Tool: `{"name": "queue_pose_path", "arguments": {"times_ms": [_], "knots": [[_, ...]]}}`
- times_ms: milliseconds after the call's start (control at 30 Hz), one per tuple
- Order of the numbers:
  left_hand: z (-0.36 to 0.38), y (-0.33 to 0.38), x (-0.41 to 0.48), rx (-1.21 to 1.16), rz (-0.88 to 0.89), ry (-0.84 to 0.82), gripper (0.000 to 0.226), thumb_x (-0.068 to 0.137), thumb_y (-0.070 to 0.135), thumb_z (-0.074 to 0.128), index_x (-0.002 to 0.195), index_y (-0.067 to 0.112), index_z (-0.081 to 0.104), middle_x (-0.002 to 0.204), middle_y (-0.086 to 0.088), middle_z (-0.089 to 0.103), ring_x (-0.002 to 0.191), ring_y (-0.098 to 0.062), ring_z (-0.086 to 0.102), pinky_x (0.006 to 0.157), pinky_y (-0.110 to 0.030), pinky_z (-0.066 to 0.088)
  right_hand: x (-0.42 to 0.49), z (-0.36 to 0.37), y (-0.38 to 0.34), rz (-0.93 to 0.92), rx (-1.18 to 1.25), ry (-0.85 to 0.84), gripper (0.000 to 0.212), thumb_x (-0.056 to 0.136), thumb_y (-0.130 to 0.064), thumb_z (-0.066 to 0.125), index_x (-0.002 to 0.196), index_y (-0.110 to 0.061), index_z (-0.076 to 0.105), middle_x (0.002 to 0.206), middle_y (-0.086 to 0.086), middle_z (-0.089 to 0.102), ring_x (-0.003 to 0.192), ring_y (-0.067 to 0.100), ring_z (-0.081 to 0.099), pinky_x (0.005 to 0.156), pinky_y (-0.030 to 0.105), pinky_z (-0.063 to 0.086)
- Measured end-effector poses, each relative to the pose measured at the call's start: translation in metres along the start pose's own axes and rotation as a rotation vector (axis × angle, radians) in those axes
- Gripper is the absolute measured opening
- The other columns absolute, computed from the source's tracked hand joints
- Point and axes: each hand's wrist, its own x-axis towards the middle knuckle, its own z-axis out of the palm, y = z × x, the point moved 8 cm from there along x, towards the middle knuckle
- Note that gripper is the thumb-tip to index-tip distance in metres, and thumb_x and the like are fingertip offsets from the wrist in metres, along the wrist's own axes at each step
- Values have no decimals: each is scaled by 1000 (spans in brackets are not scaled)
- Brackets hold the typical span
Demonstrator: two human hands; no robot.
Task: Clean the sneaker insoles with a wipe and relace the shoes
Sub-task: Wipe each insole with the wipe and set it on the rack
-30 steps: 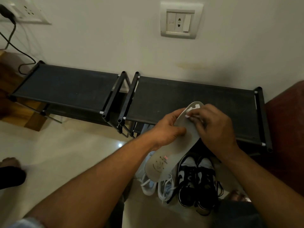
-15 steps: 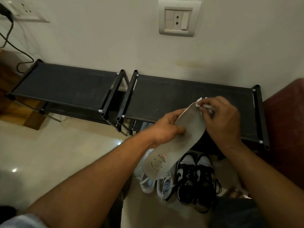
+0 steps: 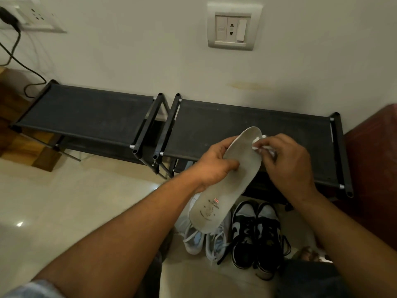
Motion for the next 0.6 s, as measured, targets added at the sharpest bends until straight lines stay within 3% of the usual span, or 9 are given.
{"name": "queue_pose_path", "arguments": {"times_ms": [67, 200, 300, 367, 433, 500, 600], "knots": [[-1, 0, 1, -2, -4, 18, 72, 91, -8, 60, 147, 38, 58, 123, -6, 75, 112, -27, 72, 93, -45, 62, 3, -4, 4, 23, -1, 21, 14, 92, -12, 74, 101, -23, 77, 100, -6, 68, 89, 10, 64, 76, 36, 57], [-8, -3, 2, -6, -10, 77, 70, 88, -3, 63, 144, 40, 60, 125, -4, 73, 112, -25, 71, 91, -44, 61, -9, 17, -10, -68, 24, -127, 15, 94, -14, 74, 105, -23, 77, 102, -7, 68, 90, 11, 66, 76, 32, 57], [-10, -4, 2, -10, -22, 104, 69, 94, 0, 64, 148, 42, 55, 130, 0, 71, 119, -25, 68, 98, -50, 60, 2, 3, 27, 194, 30, -42, 23, 95, -17, 71, 116, -27, 74, 111, -8, 71, 99, 10, 66, 85, 31, 56], [-13, -1, 3, -37, -16, 134, 67, 95, 3, 66, 148, 42, 54, 132, 1, 70, 122, -26, 67, 100, -55, 59, 0, 4, 45, 387, 163, -60, 23, 100, -19, 64, 118, -31, 72, 114, -12, 69, 100, 6, 64, 85, 27, 55], [-17, 1, 4, -71, -3, 181, 63, 96, 3, 66, 145, 40, 56, 130, 1, 71, 121, -25, 67, 101, -56, 59, -13, 23, 53, 601, 435, -113, 26, 103, -17, 54, 104, -30, 77, 111, -9, 72, 99, 9, 67, 81, 30, 58], [-19, 1, 4, -100, 2, 238, 59, 97, 2, 66, 144, 36, 58, 128, 1, 72, 118, -24, 69, 100, -54, 60, -29, 42, 54, 843, 641, -139, 28, 97, -13, 52, 88, -20, 78, 104, 9, 75, 91, 21, 70, 75, 37, 59], [-26, 0, 5, -156, 0, 341, 55, 97, 3, 67, 143, 31, 58, 127, 0, 73, 117, -24, 70, 99, -54, 60, -46, 60, 43, 1008, 698, -274, 31, 101, -28, 53, 82, -12, 71, 87, 16, 71, 74, 24, 63, 62, 35, 50]]}}
